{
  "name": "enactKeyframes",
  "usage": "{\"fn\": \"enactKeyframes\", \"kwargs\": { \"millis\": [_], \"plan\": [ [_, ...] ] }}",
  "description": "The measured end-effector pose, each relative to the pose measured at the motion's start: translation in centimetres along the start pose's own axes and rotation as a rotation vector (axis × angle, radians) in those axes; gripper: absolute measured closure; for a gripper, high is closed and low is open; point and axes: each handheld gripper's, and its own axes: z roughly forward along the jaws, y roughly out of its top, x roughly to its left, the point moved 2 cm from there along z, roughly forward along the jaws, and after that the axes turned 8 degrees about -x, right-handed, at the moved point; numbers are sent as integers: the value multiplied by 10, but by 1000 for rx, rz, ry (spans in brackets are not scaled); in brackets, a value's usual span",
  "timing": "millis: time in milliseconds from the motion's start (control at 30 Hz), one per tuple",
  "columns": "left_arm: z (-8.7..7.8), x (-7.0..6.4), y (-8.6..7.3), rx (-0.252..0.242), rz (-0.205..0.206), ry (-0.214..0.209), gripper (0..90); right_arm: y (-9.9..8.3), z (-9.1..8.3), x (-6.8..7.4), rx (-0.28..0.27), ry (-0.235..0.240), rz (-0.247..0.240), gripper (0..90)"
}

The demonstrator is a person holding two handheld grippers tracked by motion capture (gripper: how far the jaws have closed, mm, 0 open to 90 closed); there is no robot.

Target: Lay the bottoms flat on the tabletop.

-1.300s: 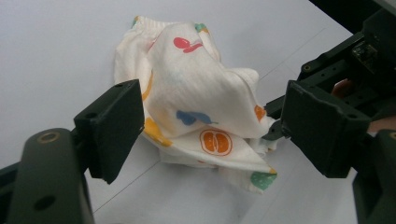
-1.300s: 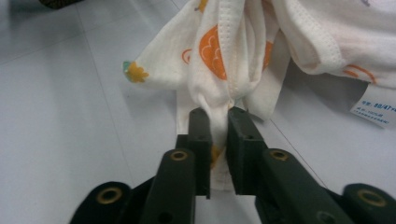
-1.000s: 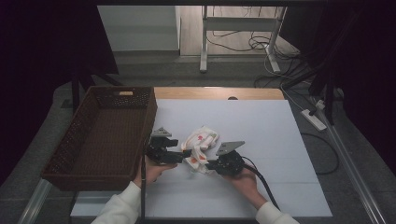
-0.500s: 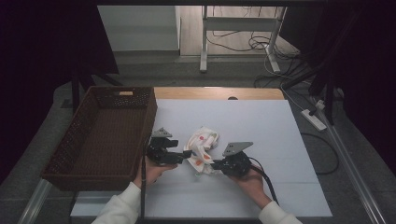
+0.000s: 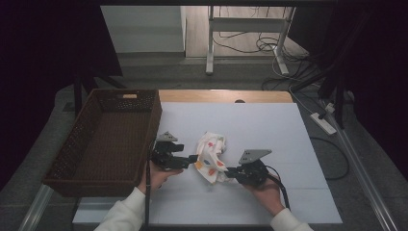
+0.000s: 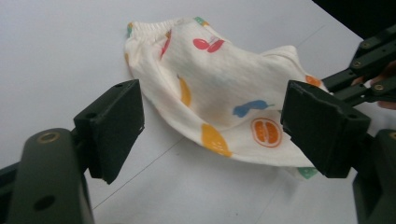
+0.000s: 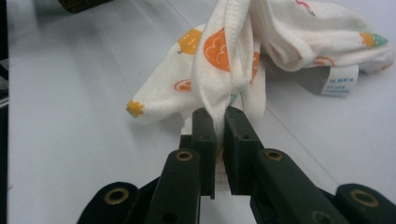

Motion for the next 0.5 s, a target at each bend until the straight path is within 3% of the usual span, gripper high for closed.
{"fn": "enactKeyframes", "kwargs": {
  "millis": [267,500],
  "plan": [
    [0,0,0,2,-3,-1,205,-9,-24,9,-12,-7,-4,830],
    [0,-1,0,0,-3,-1,205,-22,-34,16,25,14,18,830]
  ]
}}
